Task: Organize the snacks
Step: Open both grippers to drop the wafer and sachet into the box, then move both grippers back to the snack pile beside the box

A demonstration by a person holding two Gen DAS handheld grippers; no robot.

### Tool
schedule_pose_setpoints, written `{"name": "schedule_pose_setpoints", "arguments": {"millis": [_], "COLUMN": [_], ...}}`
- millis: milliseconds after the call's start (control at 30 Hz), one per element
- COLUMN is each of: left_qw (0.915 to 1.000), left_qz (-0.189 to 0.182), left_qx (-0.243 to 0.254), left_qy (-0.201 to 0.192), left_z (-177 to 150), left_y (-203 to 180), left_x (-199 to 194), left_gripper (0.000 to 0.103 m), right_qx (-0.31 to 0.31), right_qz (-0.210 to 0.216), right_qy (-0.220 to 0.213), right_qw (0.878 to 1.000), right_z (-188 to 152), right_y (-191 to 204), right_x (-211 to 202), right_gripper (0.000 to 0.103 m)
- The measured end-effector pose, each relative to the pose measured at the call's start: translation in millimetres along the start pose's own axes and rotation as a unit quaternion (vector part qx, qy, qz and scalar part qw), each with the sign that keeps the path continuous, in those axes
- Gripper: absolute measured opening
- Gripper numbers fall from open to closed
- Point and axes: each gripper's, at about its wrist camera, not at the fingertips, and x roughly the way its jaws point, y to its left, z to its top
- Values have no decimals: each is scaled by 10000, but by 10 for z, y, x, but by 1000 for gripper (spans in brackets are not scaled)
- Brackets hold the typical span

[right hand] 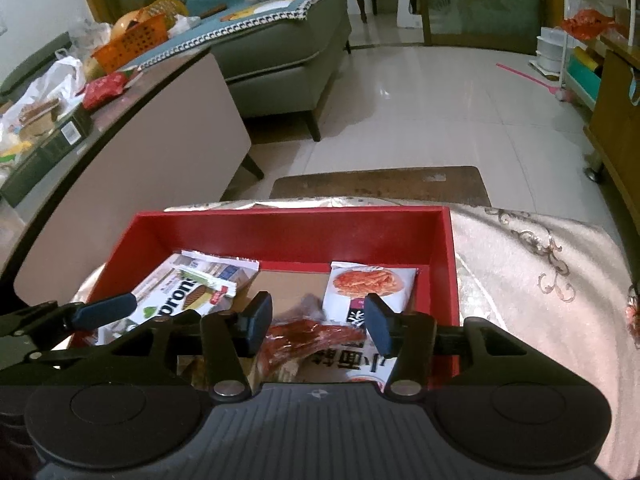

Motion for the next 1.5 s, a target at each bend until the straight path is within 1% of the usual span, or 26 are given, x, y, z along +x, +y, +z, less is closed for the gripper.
{"name": "schedule_pose_setpoints", "arguments": {"millis": [167,300,467,633,800,1033,1267,1300,1333,1367,1400,1500], "left_qw": [10000,9998,9993,9991,9994,9982,9973,9970,9966,9960,9956,9949], "left_qz": [-29,-126,-243,-285,-286,-339,-255,-257,-254,-245,-230,-151], "left_qx": [-34,-152,-260,-298,-205,-341,-233,-220,-228,-241,-253,-224], "left_qy": [-29,-34,-127,-136,4,360,645,694,751,820,871,974], "left_z": [12,13,-5,-107,-308,-625,-888,-921,-950,-976,-1007,-1076], "left_y": [18,43,82,132,207,311,309,316,319,325,336,352], "left_x": [-46,-130,-319,-483,-658,-821,-871,-868,-859,-842,-834,-799], "left_gripper": [58,58,59,59,59,60,60,61,63,64,65,65], "right_qx": [-14,-25,-61,-35,-53,-170,-205,-183,-167,-151,-139,-138], "right_qz": [-25,-28,2,40,60,61,97,107,110,112,121,168], "right_qy": [-18,-21,-67,-89,55,349,598,635,658,673,685,719], "right_qw": [10000,10000,10000,9999,10000,9992,9979,9978,9976,9976,9975,9972], "right_z": [12,-1,-26,-121,-296,-599,-860,-888,-912,-935,-959,-1026], "right_y": [10,33,76,91,127,235,327,328,331,335,342,360], "right_x": [-41,-118,-286,-482,-609,-728,-817,-823,-833,-845,-854,-898], "right_gripper": [60,61,62,64,64,67,71,72,73,76,77,77]}}
